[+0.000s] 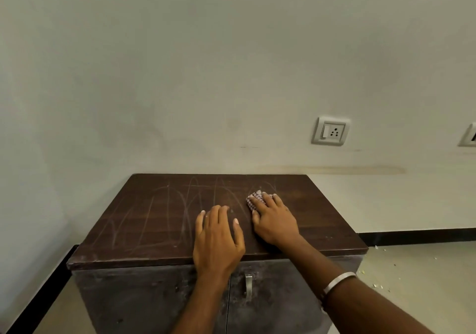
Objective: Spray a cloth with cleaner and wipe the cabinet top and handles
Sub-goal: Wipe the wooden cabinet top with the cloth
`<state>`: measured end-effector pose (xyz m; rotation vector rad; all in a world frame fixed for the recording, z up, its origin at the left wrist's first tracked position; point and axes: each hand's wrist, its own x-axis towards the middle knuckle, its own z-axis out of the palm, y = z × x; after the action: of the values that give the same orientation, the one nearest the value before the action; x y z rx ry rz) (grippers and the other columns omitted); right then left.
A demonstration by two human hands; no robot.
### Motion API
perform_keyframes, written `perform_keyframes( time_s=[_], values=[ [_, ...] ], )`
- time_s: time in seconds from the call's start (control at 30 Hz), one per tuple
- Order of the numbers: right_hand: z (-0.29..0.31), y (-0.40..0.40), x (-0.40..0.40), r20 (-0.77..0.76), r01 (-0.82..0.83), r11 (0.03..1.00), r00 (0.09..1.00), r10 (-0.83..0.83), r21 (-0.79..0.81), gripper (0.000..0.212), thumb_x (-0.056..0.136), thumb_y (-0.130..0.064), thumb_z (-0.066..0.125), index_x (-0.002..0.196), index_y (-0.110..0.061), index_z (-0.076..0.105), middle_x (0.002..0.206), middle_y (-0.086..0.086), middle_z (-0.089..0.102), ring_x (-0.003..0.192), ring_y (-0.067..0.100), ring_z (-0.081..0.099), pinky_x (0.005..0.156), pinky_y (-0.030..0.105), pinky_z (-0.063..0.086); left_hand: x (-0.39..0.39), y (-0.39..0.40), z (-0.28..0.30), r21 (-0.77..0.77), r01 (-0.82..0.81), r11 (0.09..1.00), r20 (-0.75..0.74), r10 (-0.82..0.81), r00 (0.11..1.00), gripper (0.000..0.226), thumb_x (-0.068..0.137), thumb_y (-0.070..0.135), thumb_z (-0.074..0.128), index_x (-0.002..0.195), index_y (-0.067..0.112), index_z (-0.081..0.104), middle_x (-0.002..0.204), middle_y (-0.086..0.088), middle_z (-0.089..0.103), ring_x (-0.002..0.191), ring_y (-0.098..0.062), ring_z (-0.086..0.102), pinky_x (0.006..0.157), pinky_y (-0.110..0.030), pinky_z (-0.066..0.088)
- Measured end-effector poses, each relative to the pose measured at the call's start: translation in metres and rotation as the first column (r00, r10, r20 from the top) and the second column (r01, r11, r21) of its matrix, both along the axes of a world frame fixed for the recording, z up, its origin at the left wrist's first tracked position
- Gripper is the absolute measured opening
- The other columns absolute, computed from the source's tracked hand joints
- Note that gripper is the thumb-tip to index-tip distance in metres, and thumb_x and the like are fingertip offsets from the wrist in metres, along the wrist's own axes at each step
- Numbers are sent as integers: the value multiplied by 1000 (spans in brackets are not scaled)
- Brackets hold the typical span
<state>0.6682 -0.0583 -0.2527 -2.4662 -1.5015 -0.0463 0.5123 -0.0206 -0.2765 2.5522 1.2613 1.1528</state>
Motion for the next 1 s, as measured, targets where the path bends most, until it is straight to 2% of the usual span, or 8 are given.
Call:
perform_keyframes(
  time_s=[0.23,0.43,0.5,0.8,0.9,1.0],
  values=[
    [0,-27,57,15,157,988,987,-157,7,52,98,-43,27,150,-36,24,160,1,20,148,25,12,120,44,17,0,1,-1,9,14,1000,31,-14,999,42,94,37,34,118,15,59,116,2,61,110,-15,57,112,-41,32],
    [1,-33,72,7,279,960,960,-279,-22,53,98,-42,27,151,-35,23,161,3,17,148,29,10,120,45,14,1,1,-2,15,12,1000,20,-13,1000,43,94,38,33,118,15,60,115,2,62,109,-16,58,111,-41,34],
    [1,-25,62,10,270,963,963,-270,-10,53,98,-43,26,151,-36,22,162,3,15,148,30,9,121,45,13,1,0,-1,24,11,1000,21,-12,1000,43,94,38,33,117,15,61,114,2,62,108,-16,58,111,-41,34],
    [-4,16,12,33,10,1000,999,-10,6,53,99,-45,27,151,-37,20,161,0,16,149,25,7,121,44,13,0,0,-1,44,3,999,6,-4,1000,43,94,39,33,119,16,60,118,2,62,112,-15,57,112,-40,33],
    [-2,11,23,11,11,1000,1000,-11,5,52,99,-45,27,150,-38,21,161,-1,16,149,23,8,121,43,14,-3,0,-3,52,12,999,-9,-11,1000,48,94,38,33,126,15,59,128,-2,61,122,-17,54,114,-41,30],
    [-1,2,39,20,63,998,998,-63,13,53,98,-44,28,150,-36,23,160,2,19,148,25,11,121,42,16,-8,0,-6,61,26,998,-55,-22,998,55,94,38,32,138,12,51,146,-5,48,139,-19,40,115,-42,21]
  ],
)
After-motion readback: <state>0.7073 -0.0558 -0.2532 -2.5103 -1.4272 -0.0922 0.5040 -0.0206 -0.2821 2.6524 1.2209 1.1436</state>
